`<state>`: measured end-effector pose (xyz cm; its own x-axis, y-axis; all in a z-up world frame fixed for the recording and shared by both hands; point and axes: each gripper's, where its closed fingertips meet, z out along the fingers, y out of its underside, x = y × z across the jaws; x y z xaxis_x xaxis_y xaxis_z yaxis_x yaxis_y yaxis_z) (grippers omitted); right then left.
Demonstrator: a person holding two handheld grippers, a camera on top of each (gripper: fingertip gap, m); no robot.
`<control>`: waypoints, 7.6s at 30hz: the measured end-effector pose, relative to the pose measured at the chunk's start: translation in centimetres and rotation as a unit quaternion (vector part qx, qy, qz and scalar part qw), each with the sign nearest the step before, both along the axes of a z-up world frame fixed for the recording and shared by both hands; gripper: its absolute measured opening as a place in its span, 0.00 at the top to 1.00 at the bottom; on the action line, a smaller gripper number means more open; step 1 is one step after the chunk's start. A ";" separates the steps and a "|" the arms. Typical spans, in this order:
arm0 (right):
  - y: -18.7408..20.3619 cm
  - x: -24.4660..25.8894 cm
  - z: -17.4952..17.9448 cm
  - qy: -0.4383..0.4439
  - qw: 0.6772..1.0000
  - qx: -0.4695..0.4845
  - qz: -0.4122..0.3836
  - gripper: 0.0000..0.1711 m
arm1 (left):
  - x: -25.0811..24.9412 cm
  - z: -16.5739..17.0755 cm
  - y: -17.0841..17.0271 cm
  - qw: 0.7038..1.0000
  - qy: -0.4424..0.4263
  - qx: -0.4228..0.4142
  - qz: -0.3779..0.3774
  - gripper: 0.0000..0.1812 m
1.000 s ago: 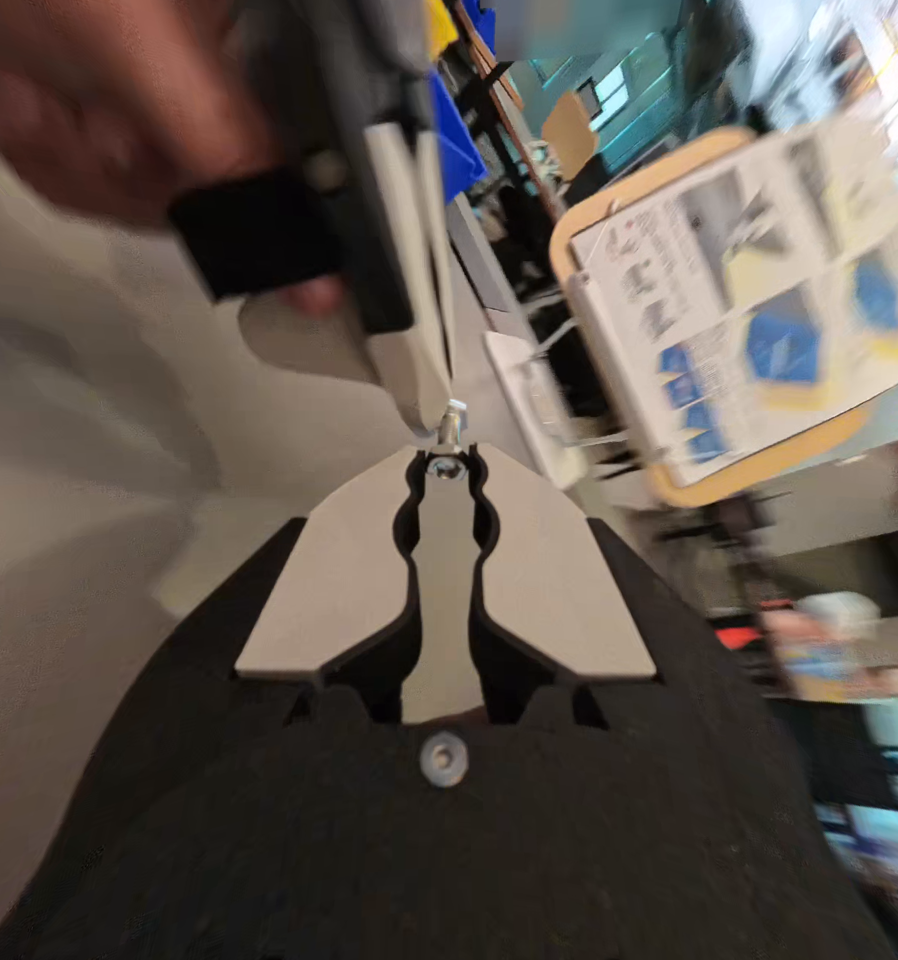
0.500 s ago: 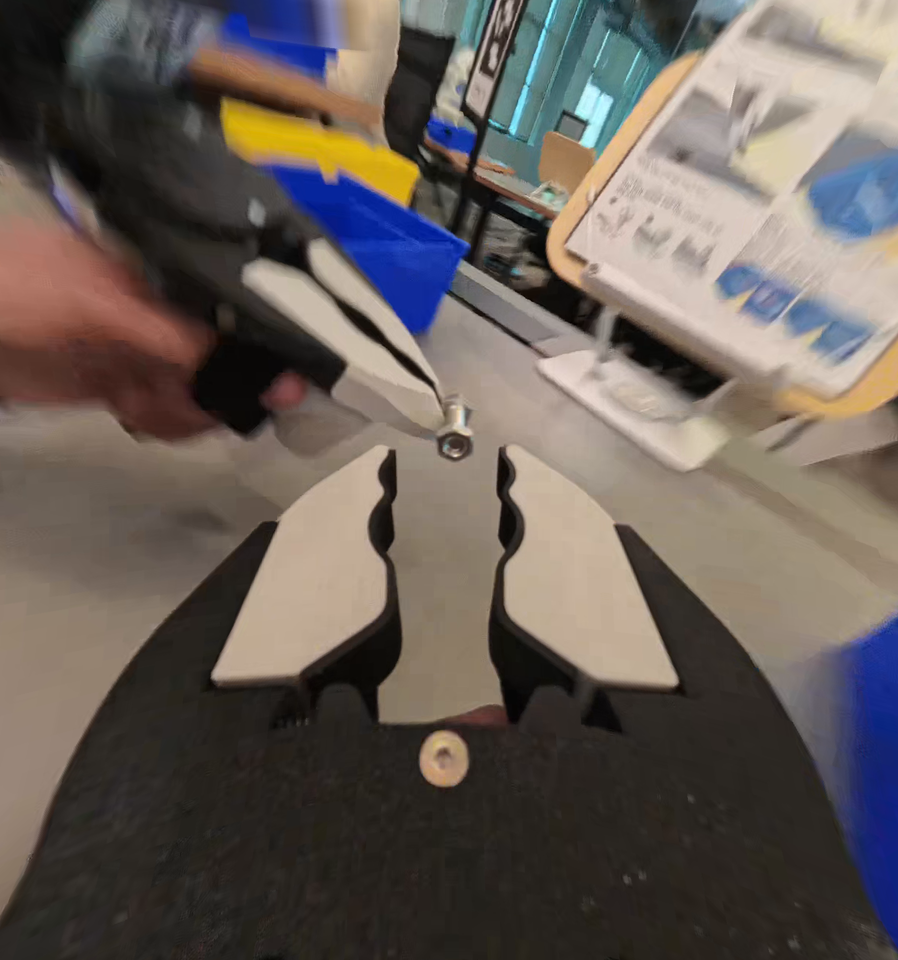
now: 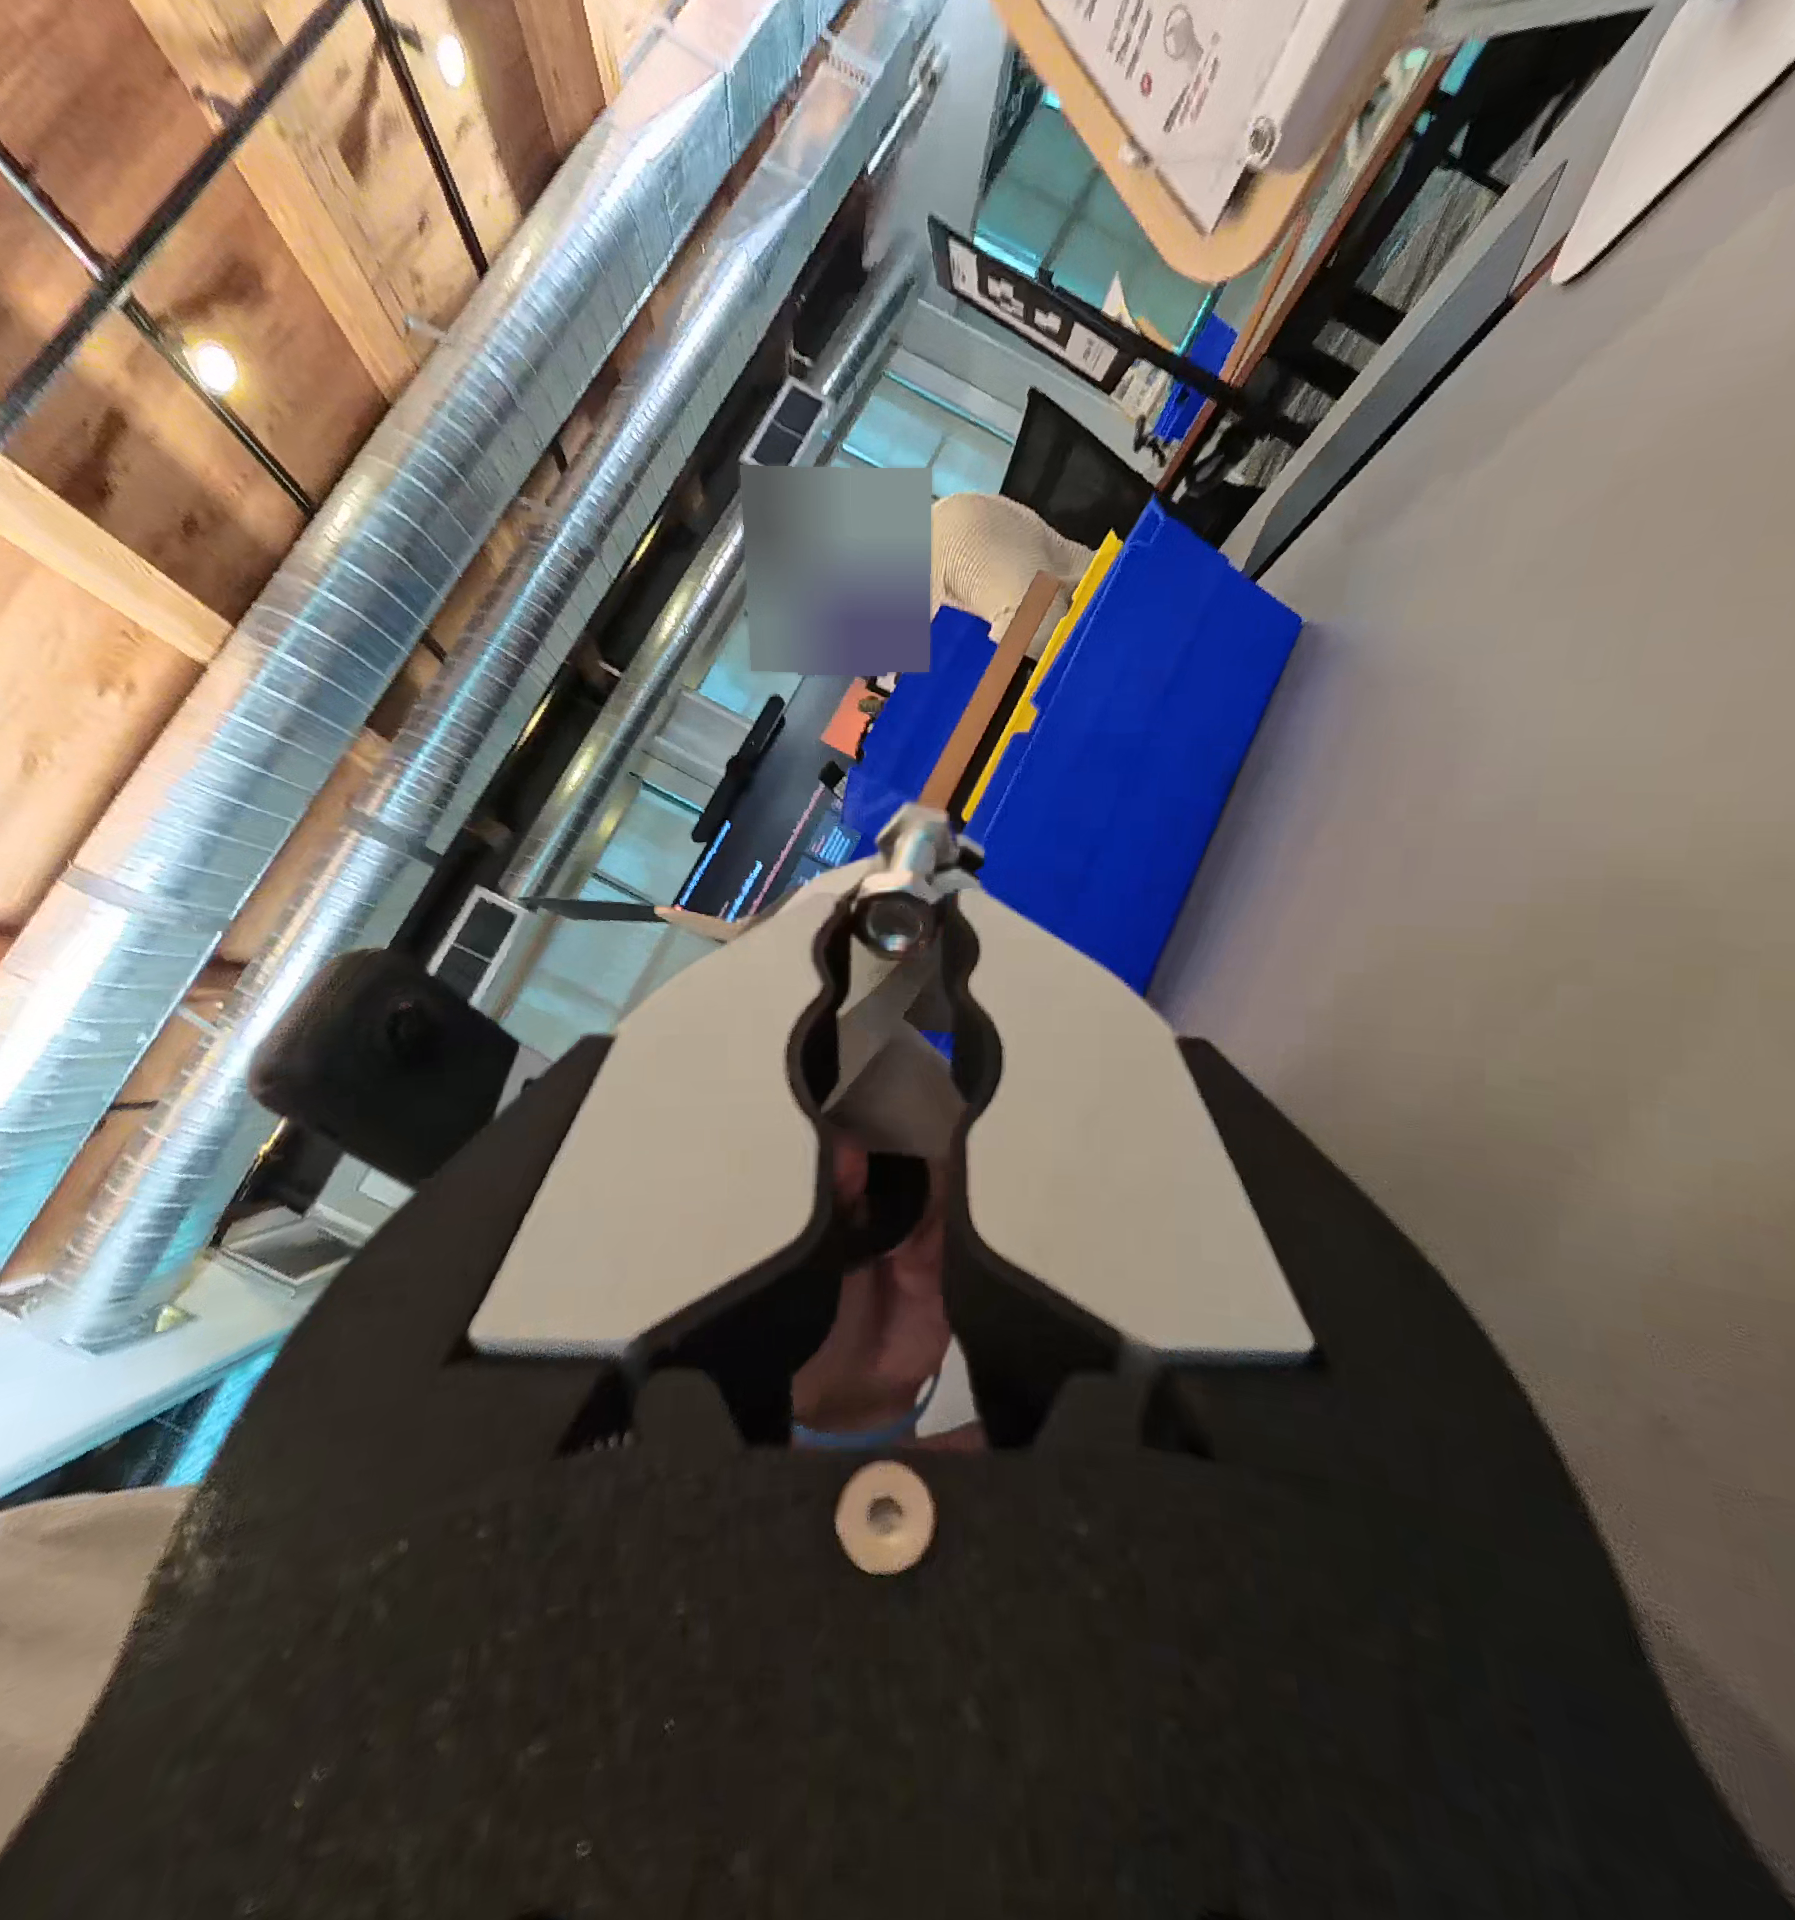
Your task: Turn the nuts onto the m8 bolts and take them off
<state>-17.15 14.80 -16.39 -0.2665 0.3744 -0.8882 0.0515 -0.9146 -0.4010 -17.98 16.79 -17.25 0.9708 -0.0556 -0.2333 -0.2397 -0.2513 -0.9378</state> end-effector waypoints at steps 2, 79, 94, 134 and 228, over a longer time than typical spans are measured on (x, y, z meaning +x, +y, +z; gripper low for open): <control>-0.1 0.0 -0.2 -0.005 1.000 0.027 0.000 0.91 | 0.0 0.0 0.0 1.000 0.005 -0.002 0.005 0.97; -0.2 0.8 -0.5 -0.060 0.958 0.280 -0.007 0.91 | 0.3 -0.1 -0.9 0.996 -0.040 -0.059 -0.049 0.98; 1.3 0.1 -1.6 -0.142 0.464 0.868 -0.103 0.91 | 0.0 -1.7 -0.4 0.976 -0.163 -0.136 -0.050 0.98; -3.2 2.5 0.9 0.052 0.646 0.760 0.052 0.91 | 3.2 1.3 -5.9 0.922 -0.104 -0.073 -0.366 0.82; -3.7 4.0 0.3 0.023 0.817 0.532 0.222 0.92 | 4.8 1.2 -5.9 0.916 -0.220 -0.069 -0.329 0.95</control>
<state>-13.19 11.08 -16.10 -0.6094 0.7854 -0.1087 0.2462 0.0572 -0.9675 -13.16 10.93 -16.06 0.7148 -0.6620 0.2253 0.0111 -0.3114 -0.9502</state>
